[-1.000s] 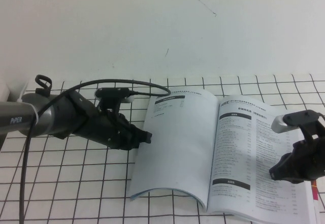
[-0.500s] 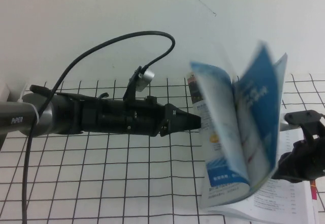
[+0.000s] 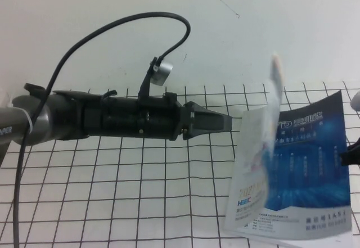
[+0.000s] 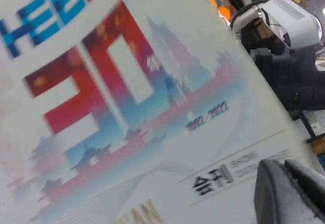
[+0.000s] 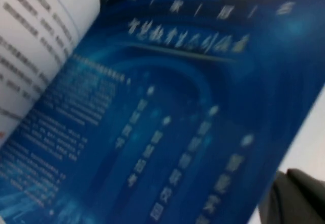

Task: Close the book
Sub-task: 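Close the open booklet and leave it lying on the table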

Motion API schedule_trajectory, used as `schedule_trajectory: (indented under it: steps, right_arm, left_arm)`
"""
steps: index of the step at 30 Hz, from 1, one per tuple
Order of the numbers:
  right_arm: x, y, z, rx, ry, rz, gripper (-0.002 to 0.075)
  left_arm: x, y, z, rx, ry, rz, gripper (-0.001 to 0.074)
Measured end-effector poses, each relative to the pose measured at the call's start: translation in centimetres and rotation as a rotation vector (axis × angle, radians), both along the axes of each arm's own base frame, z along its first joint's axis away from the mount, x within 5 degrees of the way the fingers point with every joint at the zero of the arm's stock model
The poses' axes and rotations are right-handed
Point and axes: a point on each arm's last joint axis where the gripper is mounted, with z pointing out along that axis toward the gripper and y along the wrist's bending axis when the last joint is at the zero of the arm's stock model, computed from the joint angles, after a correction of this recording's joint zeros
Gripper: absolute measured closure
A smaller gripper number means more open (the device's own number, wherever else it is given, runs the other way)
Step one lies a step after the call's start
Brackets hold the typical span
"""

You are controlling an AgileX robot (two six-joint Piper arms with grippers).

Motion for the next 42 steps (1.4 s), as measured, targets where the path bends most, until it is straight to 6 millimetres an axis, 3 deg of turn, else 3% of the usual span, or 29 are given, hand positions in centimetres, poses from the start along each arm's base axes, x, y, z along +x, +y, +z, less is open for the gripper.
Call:
schedule_trajectory:
  steps: [6,9,17,23,26,29,32,37,42]
  right_arm:
    - [-1.7,-1.6,4.8,-0.039,-0.169,-0.009,0.0729]
    - [-3.5,-1.6,7.3,-0.067,-0.237,0.043,0.0729]
    - [-10.4,-0.9,12.0,-0.164,-0.322,0.298,0.0729]
    - [-14.8,-1.7,14.3,-0.245,-0.404,0.255,0.0729]
    - [-17.0,-1.9,15.3,-0.263,-0.491,0.233,0.0729]
    - [-19.5,-1.9,16.2,-0.272,-0.591,0.218,0.0729]
    - [-21.4,-2.0,15.9,-0.276,-0.649,0.209,0.0729]
    - [-23.6,-1.9,13.4,-0.277,-0.665,0.224,0.0729]
    - [-24.7,-1.6,10.6,-0.227,-0.651,0.245,0.0729]
  left_arm:
    - [-1.0,0.3,3.9,-0.036,-0.132,-0.013,0.0739]
    - [-1.7,0.6,6.1,-0.037,-0.226,0.001,0.0739]
    - [-4.5,4.4,12.1,0.396,-0.494,0.25,0.0739]
    - [-9.0,7.7,17.0,0.568,-0.651,0.394,0.0739]
    - [-11.7,9.1,18.3,0.576,-0.707,0.482,0.0739]
    - [-14.5,10.6,18.6,0.547,-0.771,0.6,0.0739]
    - [-17.5,12.2,17.5,0.518,-0.829,0.713,0.0739]
    - [-21.6,13.9,14.1,0.544,-0.918,0.753,0.0739]
    - [-23.6,14.6,9.5,0.585,-0.895,0.734,0.0739]
